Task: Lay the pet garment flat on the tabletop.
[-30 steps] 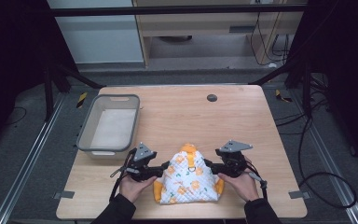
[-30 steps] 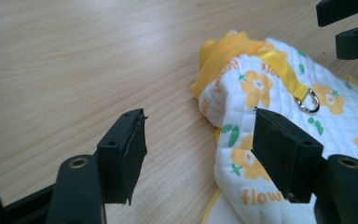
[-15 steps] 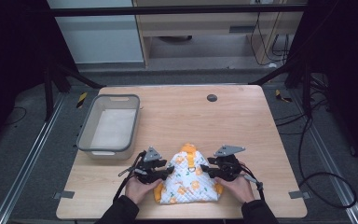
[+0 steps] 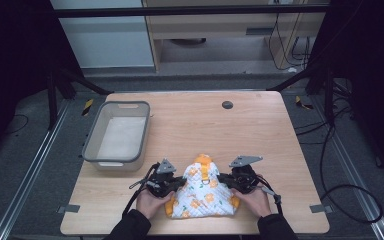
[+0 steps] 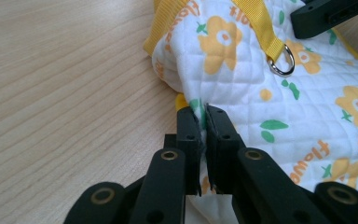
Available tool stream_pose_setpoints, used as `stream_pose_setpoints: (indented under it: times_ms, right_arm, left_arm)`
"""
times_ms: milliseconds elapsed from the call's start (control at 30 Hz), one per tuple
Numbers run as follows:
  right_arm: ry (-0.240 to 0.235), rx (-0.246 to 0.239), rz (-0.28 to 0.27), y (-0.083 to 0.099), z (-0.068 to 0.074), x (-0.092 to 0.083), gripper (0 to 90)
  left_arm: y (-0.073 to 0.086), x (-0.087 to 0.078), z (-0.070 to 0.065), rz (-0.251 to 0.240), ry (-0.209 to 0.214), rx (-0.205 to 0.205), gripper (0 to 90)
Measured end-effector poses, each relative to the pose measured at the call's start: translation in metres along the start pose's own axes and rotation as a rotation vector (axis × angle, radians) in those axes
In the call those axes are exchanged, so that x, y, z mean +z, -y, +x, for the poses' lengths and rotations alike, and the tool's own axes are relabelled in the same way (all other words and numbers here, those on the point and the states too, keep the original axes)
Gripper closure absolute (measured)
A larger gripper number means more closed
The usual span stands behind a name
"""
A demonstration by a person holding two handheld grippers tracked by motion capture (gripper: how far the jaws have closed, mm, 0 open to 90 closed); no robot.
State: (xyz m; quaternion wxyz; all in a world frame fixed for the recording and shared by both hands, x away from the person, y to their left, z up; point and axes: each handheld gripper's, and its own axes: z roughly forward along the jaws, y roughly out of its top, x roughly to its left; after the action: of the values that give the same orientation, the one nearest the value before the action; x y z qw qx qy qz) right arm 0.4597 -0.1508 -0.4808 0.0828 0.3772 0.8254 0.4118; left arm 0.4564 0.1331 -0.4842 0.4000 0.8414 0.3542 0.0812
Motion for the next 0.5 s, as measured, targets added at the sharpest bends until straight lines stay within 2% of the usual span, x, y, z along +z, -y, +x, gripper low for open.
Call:
stream_pose_setpoints:
  times_ms: [200, 367, 400, 433, 500]
  right_arm:
    - [-0.008, -0.016, -0.052, -0.002, 0.006, -0.02, 88.6]
    - [-0.033, -0.05, -0.12, -0.004, 0.017, -0.045, 88.6]
    - [-0.033, -0.05, -0.12, -0.004, 0.017, -0.045, 88.6]
    - [-0.039, -0.065, -0.148, -0.006, 0.023, -0.056, 88.7]
    - [-0.039, -0.08, -0.174, -0.01, 0.027, -0.064, 88.7]
  left_arm:
    - [-0.005, -0.022, -0.008, -0.073, 0.021, 0.007, 85.8]
    - [-0.01, -0.047, -0.022, -0.128, 0.039, 0.052, 85.9]
    - [-0.01, -0.047, -0.022, -0.128, 0.039, 0.052, 86.0]
    - [-0.014, -0.058, -0.027, -0.162, 0.043, 0.069, 86.1]
    - [-0.019, -0.067, -0.03, -0.186, 0.045, 0.077, 86.2]
